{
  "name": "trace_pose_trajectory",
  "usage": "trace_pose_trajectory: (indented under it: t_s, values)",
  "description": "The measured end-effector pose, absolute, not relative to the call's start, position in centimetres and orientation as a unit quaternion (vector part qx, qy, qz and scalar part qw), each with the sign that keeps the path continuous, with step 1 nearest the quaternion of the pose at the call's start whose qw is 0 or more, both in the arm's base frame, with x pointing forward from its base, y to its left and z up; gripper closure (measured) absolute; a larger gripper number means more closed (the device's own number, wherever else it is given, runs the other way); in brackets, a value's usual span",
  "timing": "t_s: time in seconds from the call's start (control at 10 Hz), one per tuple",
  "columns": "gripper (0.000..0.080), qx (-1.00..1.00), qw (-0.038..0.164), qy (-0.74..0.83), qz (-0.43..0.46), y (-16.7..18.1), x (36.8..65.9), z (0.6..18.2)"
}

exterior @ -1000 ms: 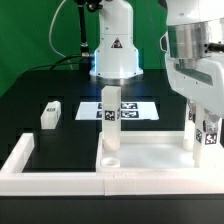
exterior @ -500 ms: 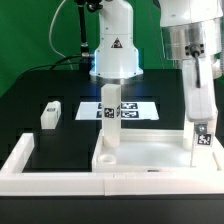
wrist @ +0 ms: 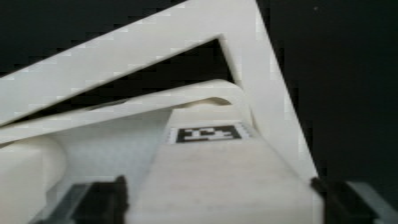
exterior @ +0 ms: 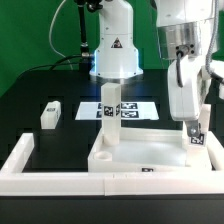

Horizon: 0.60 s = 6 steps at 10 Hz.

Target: Assemble desk

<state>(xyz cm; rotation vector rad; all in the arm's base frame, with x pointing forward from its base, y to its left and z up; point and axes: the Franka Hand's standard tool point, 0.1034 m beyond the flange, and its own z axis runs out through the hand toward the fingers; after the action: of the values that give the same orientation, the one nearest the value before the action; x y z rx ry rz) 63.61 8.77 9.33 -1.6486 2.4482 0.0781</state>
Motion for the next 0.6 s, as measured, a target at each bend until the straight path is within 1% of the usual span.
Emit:
trace_pose_trajectory:
  t_s: [0.1, 0.2, 0.3, 0.4, 0.5, 0.6]
  values:
    - [0.0206, -0.557, 0.094, 0.825, 0.026, 8.7, 63.6, 9.3]
    - [0.0165, -0.573, 0.098, 0.813, 0.022, 8.2, 63.7, 9.9]
    - [0.0165, -0.595, 0.11, 0.796, 0.015, 7.1, 64.0, 11.8]
    - [0.0152, -0.602, 0.131, 0.788, 0.007, 5.6, 64.4, 14.8]
    - [0.0152, -0.596, 0.142, 0.79, 0.004, 4.6, 64.7, 16.7]
    - [0.015, -0.597, 0.141, 0.79, 0.002, 4.7, 64.7, 16.3]
